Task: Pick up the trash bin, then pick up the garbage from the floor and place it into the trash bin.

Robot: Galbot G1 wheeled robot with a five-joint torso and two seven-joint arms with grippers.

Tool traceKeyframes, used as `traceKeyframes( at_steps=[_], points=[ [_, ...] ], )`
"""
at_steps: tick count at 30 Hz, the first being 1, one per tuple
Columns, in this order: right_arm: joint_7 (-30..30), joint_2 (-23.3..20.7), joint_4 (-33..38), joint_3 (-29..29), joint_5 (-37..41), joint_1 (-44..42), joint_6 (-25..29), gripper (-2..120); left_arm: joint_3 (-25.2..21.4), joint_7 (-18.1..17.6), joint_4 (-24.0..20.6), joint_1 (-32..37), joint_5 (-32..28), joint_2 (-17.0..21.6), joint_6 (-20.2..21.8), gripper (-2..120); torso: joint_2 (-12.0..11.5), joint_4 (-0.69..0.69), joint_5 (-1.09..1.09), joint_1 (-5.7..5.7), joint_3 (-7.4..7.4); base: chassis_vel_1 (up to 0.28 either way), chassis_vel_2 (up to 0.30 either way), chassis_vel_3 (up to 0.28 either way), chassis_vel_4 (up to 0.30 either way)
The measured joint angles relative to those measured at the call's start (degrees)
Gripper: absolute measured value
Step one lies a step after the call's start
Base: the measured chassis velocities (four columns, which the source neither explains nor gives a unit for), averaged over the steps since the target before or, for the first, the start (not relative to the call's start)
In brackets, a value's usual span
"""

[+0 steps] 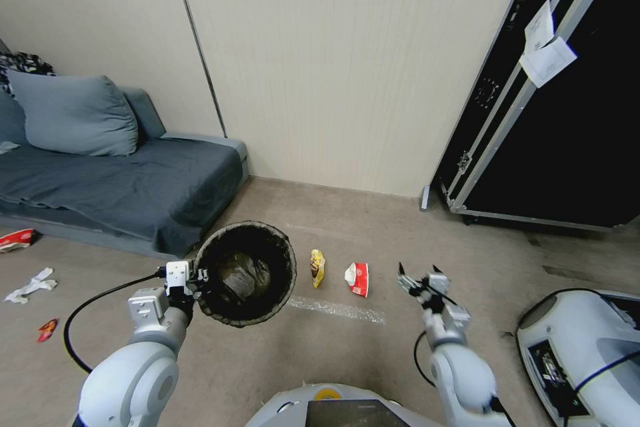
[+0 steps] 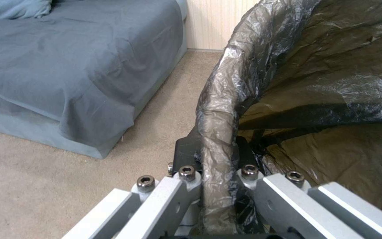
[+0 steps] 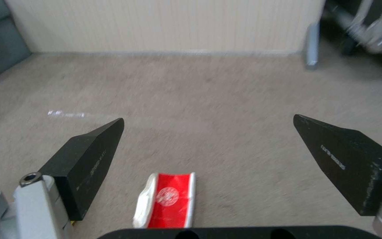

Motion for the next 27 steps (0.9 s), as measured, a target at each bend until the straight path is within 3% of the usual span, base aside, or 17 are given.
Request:
traceKeyframes(
  at_steps=[16, 27],
  points=[
    [6.0, 0.2, -19.3, -7.2, 12.7, 14.9, -2.6, 100, -0.6, 0.1, -0.1, 1.9, -0.3, 1.5, 0.1, 1, 0.0, 0.0, -0.01, 0.0, 0.0, 0.0, 0.0, 0.0, 0.0],
    [7.7, 1.8, -32.9, -9.5, 16.2, 22.7, -2.8, 100, -0.8, 0.2, -0.1, 2.1, -0.7, 2.0, 0.1, 1, 0.0, 0.0, -0.01, 0.0, 0.0, 0.0, 0.0, 0.0, 0.0]
  ],
)
